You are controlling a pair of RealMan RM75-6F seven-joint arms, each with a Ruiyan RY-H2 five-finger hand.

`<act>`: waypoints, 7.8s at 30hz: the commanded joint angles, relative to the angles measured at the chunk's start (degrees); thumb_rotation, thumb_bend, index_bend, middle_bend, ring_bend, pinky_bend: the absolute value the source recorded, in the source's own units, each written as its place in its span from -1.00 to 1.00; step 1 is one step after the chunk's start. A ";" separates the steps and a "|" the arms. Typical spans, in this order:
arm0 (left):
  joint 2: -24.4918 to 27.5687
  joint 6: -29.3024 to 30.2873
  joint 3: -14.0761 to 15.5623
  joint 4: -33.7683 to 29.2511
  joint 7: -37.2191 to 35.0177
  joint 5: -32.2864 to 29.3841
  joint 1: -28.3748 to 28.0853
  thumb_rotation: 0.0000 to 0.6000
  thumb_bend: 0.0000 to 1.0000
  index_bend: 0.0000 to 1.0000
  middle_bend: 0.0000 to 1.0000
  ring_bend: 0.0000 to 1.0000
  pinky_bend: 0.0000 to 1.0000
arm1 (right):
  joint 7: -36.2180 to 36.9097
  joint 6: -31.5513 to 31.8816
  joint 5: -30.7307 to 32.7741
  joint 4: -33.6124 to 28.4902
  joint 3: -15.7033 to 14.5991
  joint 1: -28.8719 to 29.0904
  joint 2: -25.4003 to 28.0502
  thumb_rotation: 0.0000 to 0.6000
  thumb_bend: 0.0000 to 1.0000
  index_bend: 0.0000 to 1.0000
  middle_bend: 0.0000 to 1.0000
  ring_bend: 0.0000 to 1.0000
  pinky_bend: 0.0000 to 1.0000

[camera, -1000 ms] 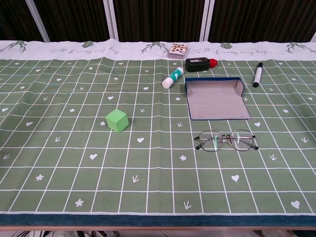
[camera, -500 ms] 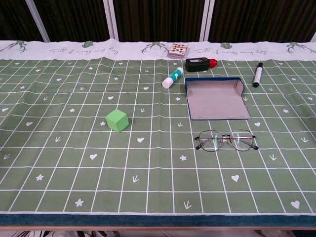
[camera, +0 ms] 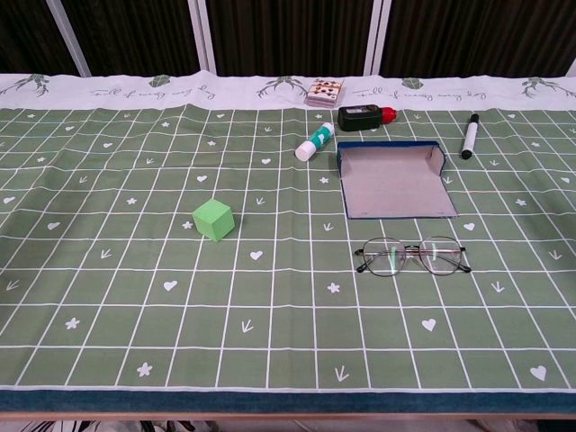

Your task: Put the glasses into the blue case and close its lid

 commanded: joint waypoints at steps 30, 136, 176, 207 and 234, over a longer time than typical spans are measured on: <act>0.34 -1.39 0.01 -0.19 0.17 -0.80 -0.41 1.00 -0.38 -0.76 -1.00 -1.00 -1.00 | -35.62 -4.90 30.82 -0.33 4.68 19.29 -27.20 1.00 -0.36 -0.05 -0.95 -0.87 -0.58; 0.39 -1.54 -0.60 -0.72 0.64 -2.39 -0.30 1.00 -0.38 -0.76 -1.00 -1.00 -1.00 | -37.74 -6.49 40.71 11.87 12.35 34.90 -32.31 1.00 0.10 0.36 -0.97 -0.87 -0.67; 0.30 -1.71 -0.89 -0.88 1.26 -2.95 -0.36 1.00 -0.38 -0.76 -1.00 -1.00 -1.00 | -26.02 -20.99 32.44 40.72 9.39 40.60 -41.71 1.00 0.06 0.36 -0.98 -0.90 -0.67; 0.28 -1.74 -0.77 -0.90 1.33 -2.82 -0.32 1.00 -0.38 -0.76 -1.00 -1.00 -1.00 | -31.54 -21.53 40.90 40.42 9.67 41.06 -41.78 1.00 0.06 0.36 -0.98 -0.90 -0.67; 0.28 -1.77 -0.76 -0.98 1.54 -2.82 -0.33 1.00 -0.38 -0.76 -1.00 -1.00 -1.00 | -33.74 -21.49 44.00 39.69 9.28 41.18 -41.49 1.00 0.06 -0.13 -0.99 -0.95 -0.67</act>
